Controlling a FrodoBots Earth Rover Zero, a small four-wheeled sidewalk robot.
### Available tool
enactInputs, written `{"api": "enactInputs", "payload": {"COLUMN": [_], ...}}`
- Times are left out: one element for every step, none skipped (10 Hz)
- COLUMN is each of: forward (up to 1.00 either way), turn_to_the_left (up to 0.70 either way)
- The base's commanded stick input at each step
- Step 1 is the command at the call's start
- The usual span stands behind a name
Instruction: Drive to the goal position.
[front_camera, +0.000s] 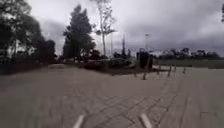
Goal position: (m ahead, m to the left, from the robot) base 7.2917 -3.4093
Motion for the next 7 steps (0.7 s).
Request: {"api": "enactInputs", "payload": {"forward": [-0.82, -0.82, -0.82, -0.82, -0.82, -0.81, -0.78], "turn_to_the_left": [0.34, 0.34, 0.34, 0.34, 0.34, 0.33, 0.32]}}
